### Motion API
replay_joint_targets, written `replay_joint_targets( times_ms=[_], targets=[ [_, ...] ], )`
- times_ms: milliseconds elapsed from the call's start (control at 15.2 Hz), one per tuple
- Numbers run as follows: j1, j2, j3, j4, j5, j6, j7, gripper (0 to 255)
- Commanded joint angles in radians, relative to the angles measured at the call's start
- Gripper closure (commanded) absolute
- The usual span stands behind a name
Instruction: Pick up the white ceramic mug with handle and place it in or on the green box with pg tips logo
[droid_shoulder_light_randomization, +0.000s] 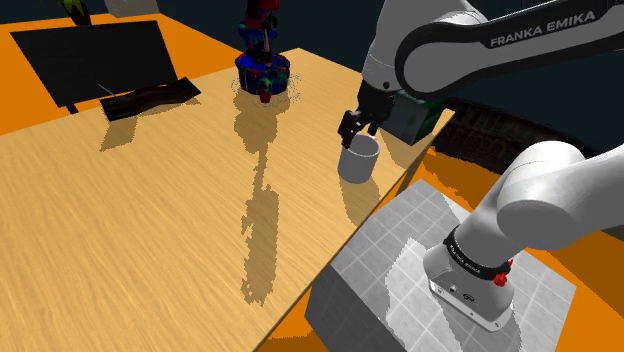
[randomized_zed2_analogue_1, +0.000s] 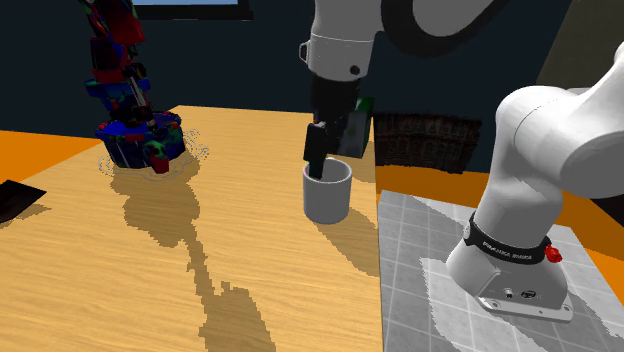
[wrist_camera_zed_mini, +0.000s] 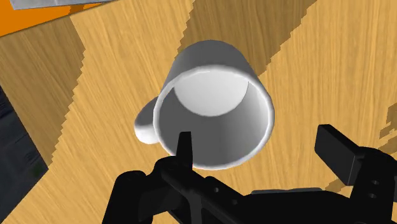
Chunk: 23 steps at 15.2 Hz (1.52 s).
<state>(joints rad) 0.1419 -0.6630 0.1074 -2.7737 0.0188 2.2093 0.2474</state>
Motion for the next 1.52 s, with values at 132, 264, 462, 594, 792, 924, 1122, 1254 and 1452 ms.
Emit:
replay_joint_targets(
  times_ms=[132, 264, 462, 594, 792, 924, 1122, 1254, 1452],
  targets=[
    [0.023, 0.061, 0.031, -0.033, 0.017, 0.103, 0.025, 0],
    [0.021, 0.085, 0.033, -0.046, 0.015, 0.140, 0.026, 0],
    [0.017, 0.123, 0.036, -0.064, 0.013, 0.196, 0.029, 0],
    [0.015, 0.145, 0.038, -0.072, 0.011, 0.226, 0.030, 0],
    [0.014, 0.145, 0.038, -0.072, 0.011, 0.226, 0.030, 0],
    [0.014, 0.145, 0.038, -0.072, 0.011, 0.226, 0.030, 0],
    [0.014, 0.145, 0.038, -0.072, 0.011, 0.226, 0.030, 255],
    [0.015, 0.145, 0.038, -0.072, 0.011, 0.226, 0.030, 255],
    [0.014, 0.145, 0.038, -0.072, 0.011, 0.226, 0.030, 255]
  ],
)
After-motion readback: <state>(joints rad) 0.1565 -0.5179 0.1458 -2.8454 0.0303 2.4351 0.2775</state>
